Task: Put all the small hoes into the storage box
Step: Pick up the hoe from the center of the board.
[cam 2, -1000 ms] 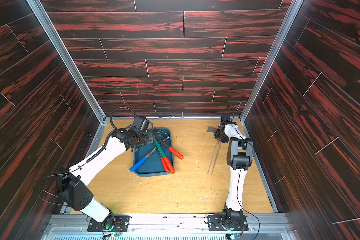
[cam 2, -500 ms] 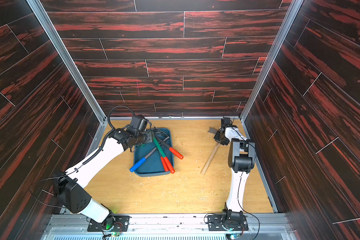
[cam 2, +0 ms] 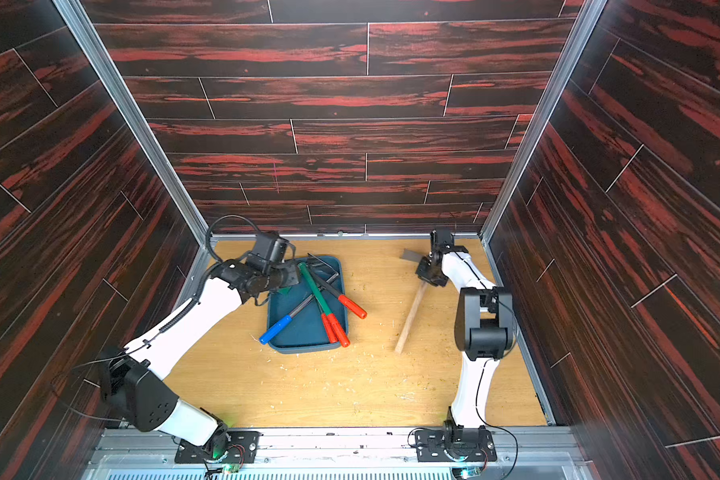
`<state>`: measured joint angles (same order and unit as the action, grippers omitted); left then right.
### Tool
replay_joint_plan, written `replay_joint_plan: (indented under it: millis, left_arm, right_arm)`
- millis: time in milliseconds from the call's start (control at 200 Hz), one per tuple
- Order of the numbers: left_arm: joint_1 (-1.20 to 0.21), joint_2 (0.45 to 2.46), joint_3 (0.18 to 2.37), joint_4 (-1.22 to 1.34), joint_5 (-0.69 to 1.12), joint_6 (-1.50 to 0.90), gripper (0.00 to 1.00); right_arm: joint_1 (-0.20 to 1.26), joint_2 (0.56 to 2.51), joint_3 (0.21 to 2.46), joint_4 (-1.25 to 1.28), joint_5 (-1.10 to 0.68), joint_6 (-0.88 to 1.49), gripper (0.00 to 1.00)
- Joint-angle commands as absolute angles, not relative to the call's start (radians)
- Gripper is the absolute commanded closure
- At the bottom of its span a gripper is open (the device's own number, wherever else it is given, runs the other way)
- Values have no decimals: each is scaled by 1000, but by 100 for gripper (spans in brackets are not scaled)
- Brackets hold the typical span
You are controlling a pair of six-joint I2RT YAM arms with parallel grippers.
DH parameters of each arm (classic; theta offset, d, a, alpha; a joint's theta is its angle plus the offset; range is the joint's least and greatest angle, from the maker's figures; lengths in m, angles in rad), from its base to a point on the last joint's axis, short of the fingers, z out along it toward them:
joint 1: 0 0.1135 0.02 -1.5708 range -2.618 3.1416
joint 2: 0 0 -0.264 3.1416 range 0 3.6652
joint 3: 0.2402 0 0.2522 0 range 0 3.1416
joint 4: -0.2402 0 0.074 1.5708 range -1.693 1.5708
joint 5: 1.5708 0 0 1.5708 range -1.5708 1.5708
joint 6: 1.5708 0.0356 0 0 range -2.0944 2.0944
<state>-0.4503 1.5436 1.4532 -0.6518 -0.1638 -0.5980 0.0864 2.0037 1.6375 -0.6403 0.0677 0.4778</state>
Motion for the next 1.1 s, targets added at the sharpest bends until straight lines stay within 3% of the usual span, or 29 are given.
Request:
replay_joint_plan:
  millis: [0, 571, 1097]
  left_arm:
    - [-422, 1481, 1440, -656, -176, -621, 50]
    - [-248, 1390, 1362, -713, -155, -729, 50]
    - [-89, 1230, 1220, -746, -189, -841, 50]
  right_arm:
    - [127, 1929, 1695, -655, 42, 458, 100]
    - [435, 1844, 1931, -745, 23, 381, 100]
    - [669, 2059, 2224, -796, 30, 231, 100]
